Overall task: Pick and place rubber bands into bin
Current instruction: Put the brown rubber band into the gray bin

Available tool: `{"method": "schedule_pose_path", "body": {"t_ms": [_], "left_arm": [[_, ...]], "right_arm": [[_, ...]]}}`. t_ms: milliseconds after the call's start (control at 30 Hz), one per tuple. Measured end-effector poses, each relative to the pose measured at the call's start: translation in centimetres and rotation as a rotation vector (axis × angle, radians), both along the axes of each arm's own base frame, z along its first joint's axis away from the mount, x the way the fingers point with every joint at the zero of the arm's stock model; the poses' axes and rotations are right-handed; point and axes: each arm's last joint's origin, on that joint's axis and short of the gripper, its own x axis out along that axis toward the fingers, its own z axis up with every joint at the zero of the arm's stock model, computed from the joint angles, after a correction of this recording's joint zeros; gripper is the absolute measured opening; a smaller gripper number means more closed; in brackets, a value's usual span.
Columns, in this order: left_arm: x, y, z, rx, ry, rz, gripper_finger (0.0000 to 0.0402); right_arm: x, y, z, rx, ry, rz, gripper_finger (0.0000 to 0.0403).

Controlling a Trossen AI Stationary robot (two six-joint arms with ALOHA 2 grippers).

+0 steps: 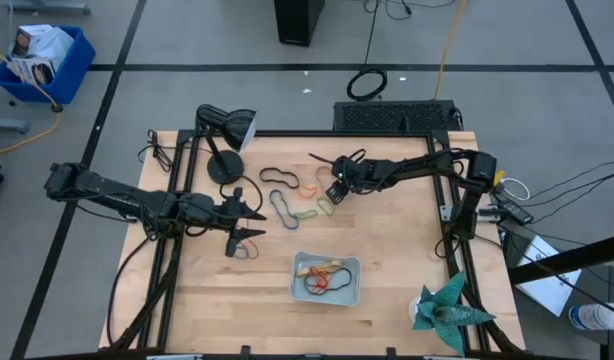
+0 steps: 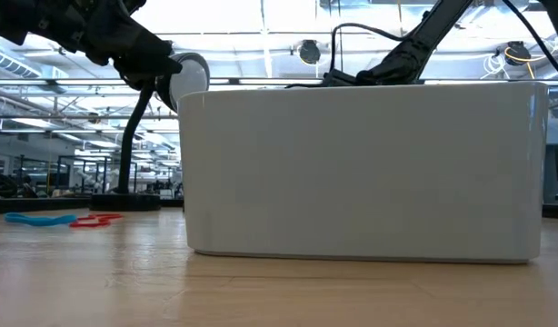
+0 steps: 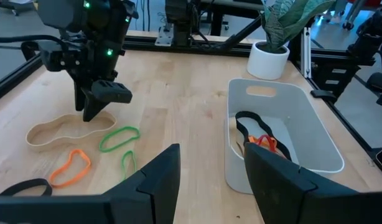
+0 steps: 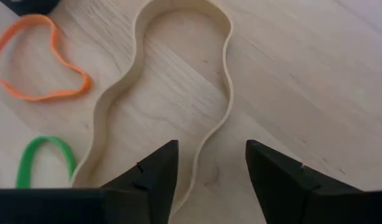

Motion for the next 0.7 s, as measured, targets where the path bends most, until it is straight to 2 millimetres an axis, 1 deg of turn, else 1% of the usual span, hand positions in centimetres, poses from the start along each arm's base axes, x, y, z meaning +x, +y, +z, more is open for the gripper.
{"method": "schedule_pose_path", "body": {"t_ms": [233,433,567,700], "left_arm": [[0.0,0.0,0.0,0.000,0.000,0.000,0.0184],[0.0,0.0,0.0,0.000,0.000,0.001,0.0184],[0.0,0.0,0.0,0.000,0.000,0.000,0.0184],[0.0,0.0,0.0,0.000,0.000,0.001,0.0184]], "right_arm": [[-0.2,0.2,-0.1,0.062,0.013,0.029,0.0111],[-0.8,0.4,-0.8,0.055,0.011,0.026,0.0051],[-1.0,0.5,-1.2,0.037,0.009,0.066,0.0011],[-1.0,1.0,-0.7,0.019,0.012,0.113,0.0006]]}}
